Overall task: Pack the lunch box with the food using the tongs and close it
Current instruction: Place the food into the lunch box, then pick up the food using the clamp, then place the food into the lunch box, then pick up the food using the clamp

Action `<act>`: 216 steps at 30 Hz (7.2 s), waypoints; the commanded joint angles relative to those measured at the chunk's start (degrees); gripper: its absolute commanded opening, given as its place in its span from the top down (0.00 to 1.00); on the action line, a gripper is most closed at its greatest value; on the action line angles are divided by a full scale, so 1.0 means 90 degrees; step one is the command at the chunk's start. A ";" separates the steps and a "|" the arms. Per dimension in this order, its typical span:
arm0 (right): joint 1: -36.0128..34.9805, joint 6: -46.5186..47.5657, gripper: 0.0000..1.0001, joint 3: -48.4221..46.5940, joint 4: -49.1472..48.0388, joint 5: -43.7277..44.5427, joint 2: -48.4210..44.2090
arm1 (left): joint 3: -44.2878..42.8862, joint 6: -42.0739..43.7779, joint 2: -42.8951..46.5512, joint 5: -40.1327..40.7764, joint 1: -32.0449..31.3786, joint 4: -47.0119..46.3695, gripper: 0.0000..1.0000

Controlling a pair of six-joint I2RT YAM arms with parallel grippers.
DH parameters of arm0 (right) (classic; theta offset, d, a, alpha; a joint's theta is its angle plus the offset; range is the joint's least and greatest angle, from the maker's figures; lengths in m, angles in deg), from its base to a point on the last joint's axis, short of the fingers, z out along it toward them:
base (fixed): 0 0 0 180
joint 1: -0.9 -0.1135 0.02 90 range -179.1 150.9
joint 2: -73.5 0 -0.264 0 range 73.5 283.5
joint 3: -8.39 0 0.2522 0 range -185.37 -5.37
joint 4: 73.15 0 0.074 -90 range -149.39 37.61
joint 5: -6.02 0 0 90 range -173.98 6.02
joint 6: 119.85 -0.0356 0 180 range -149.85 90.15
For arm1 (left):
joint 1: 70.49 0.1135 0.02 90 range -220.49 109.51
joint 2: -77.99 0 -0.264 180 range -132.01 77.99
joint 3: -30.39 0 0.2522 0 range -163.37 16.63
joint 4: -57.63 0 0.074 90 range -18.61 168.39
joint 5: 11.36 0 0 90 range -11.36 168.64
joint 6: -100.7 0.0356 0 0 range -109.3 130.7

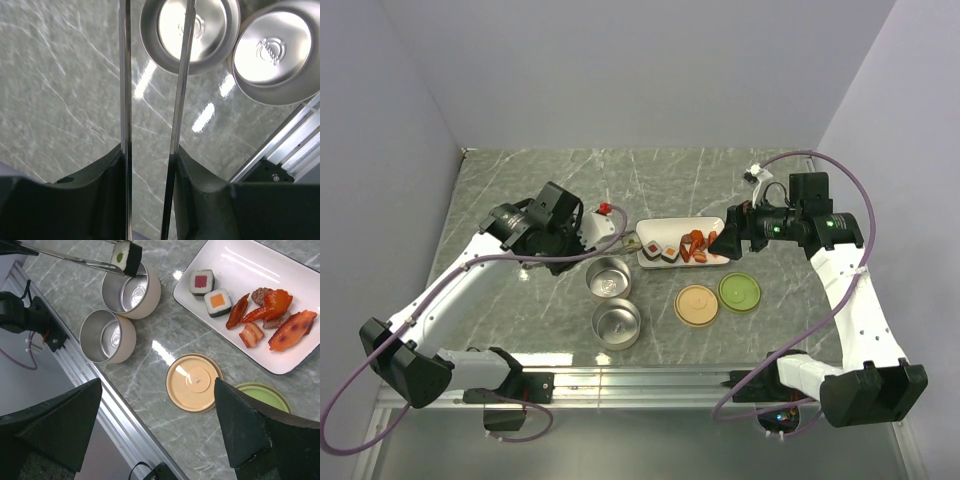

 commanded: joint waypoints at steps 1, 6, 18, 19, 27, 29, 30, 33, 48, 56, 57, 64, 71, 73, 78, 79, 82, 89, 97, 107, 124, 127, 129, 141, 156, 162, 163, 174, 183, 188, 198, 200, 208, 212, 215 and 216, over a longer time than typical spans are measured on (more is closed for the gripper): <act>0.0036 0.0110 0.00 -0.0333 0.0042 -0.0246 -0.0012 | 0.0260 -0.0234 0.0222 -0.0152 0.0083 0.0079 0.82; 0.0036 0.0188 0.00 -0.0362 0.0110 -0.0285 0.0027 | 0.0494 -0.0117 0.0212 -0.0288 0.0239 0.0254 0.81; 0.0045 0.0227 0.00 -0.0245 0.0081 -0.0246 0.0057 | 0.1061 0.0196 0.0203 0.0180 0.0591 -0.0019 0.77; 0.0045 0.0227 0.00 -0.0245 0.0100 -0.0275 0.0066 | 0.1071 0.0215 0.0193 0.0171 0.0581 -0.0009 0.76; 0.0036 0.0257 0.00 -0.0264 0.0129 -0.0285 0.0086 | 0.1218 0.0372 0.0173 0.0258 0.0581 -0.0068 0.70; 0.0036 0.0247 0.00 -0.0255 0.0130 -0.0275 0.0086 | 0.1237 0.0372 0.0163 0.0278 0.0581 -0.0078 0.69; 0.0036 0.0257 0.00 -0.0255 0.0129 -0.0285 0.0086 | 0.1257 0.0391 0.0163 0.0278 0.0581 -0.0078 0.68; 0.0045 0.0247 0.00 -0.0255 0.0129 -0.0285 0.0086 | 0.1257 0.0401 0.0144 0.0278 0.0581 -0.0126 0.62; 0.0036 0.0227 0.00 -0.0245 0.0120 -0.0285 0.0096 | 0.0681 0.0391 0.0066 0.0161 0.0581 0.0157 0.50; 0.0036 0.0198 0.00 -0.0196 0.0081 -0.0256 0.0086 | -0.0557 0.0284 -0.0587 -0.0220 0.0581 0.0196 0.50; 0.0036 0.0179 0.00 -0.0177 0.0061 -0.0188 0.0096 | -0.0685 0.0274 -0.0714 -0.0268 0.0572 0.0186 0.49; 0.0036 0.0081 0.00 -0.0167 0.0051 0.0212 0.0125 | -0.1837 -0.0068 -0.2148 -0.0659 0.0318 -0.0078 0.47; 0.0036 0.0100 0.00 -0.0284 0.0237 0.0408 0.0183 | -0.2239 0.0030 -0.2951 -0.0543 0.0094 0.0059 0.47; 0.0045 0.0130 0.00 -0.0274 0.0256 0.0408 0.0193 | -0.2220 0.0078 -0.3049 -0.0426 0.0064 0.0137 0.47; 0.0045 0.0120 0.00 -0.0206 0.0188 0.0389 0.0242 | -0.2122 0.0235 -0.3176 -0.0055 -0.0053 0.0264 0.48; 0.0045 0.0130 0.00 -0.0206 0.0198 0.0389 0.0261 | -0.2112 0.0264 -0.3186 -0.0025 -0.0073 0.0303 0.48; 0.0036 0.0149 0.00 -0.0196 0.0207 0.0379 0.0320 | -0.2132 0.0274 -0.3254 0.0063 -0.0141 0.0381 0.48; 0.0036 0.0179 0.00 -0.0206 0.0208 0.0311 0.0369 | -0.2229 0.0235 -0.3459 0.0278 -0.0210 0.0420 0.48; 0.0045 0.0218 0.00 -0.0177 0.0217 0.0301 0.0379 | -0.2376 0.0196 -0.3674 0.0462 -0.0317 0.0362 0.48; 0.0045 0.0267 0.00 -0.0147 0.0247 0.0350 0.0379 | -0.2386 0.0215 -0.3899 0.0697 -0.0356 0.0352 0.50; 0.0045 0.0296 0.00 -0.0176 0.0286 0.0350 0.0330 | -0.2551 0.0010 -0.3626 0.0659 -0.0346 0.0196 0.69; 0.0045 0.0286 0.00 -0.0186 0.0295 0.0350 0.0330 | -0.2659 -0.0029 -0.3538 0.0552 -0.0346 0.0264 0.71; 0.0045 0.0286 0.00 -0.0216 0.0305 0.0330 0.0340 | -0.2717 -0.0048 -0.3431 0.0464 -0.0346 0.0303 0.71; 0.0055 0.0364 0.00 -0.0382 0.0539 0.0301 0.0330 | -0.2318 -0.0058 -0.2064 -0.0044 -0.0034 0.0811 0.74; 0.0045 0.0423 0.00 -0.0323 0.0608 0.0262 0.0408 | -0.0433 -0.0097 0.0133 -0.0484 0.0386 0.1348 0.73; 0.0045 0.0423 0.00 -0.0333 0.0627 0.0213 0.0428 | 0.0104 -0.0126 0.0398 -0.0396 0.0386 0.1426 0.71; 0.0045 0.0423 0.00 -0.0333 0.0618 0.0194 0.0418 | 0.0134 -0.0136 0.0388 -0.0386 0.0386 0.1417 0.71; 0.0045 0.0413 0.00 -0.0323 0.0627 0.0164 0.0398 | 0.0407 -0.0117 -0.0090 -0.0367 0.0386 0.1368 0.68; 0.0045 0.0374 0.00 -0.0313 0.0608 0.0106 0.0408 | 0.0446 -0.0058 -0.0471 -0.0337 0.0406 0.1260 0.66; 0.0045 0.0364 0.00 -0.0333 0.0608 0.0115 0.0418 | 0.0427 0.0010 -0.0608 -0.0337 0.0425 0.1241 0.64; 0.0045 0.0364 0.00 -0.0333 0.0598 0.0155 0.0457 | 0.0271 0.0108 -0.0794 -0.0425 0.0435 0.1319 0.50; 0.0045 0.0354 0.00 -0.0362 0.0598 0.0125 0.0486 | 0.0164 0.0108 -0.0803 -0.0376 0.0435 0.1367 0.48; 0.0036 0.0335 0.00 -0.0401 0.0588 0.0067 0.0564 | -0.0812 0.0167 -0.0979 -0.0064 0.0454 0.1514 0.47; 0.0045 0.0325 0.00 -0.0382 0.0579 0.0125 0.0535 | -0.1514 0.0215 -0.1349 -0.0209 0.0454 0.1466 0.47; 0.0045 0.0267 0.00 -0.0362 0.0510 0.0145 0.0535 | -0.1828 0.0099 -0.1574 -0.0376 0.0416 0.1135 0.47; 0.0045 0.0247 0.00 -0.0343 0.0491 0.0164 0.0535 | -0.2022 0.0001 -0.1749 -0.0396 0.0386 0.1046 0.47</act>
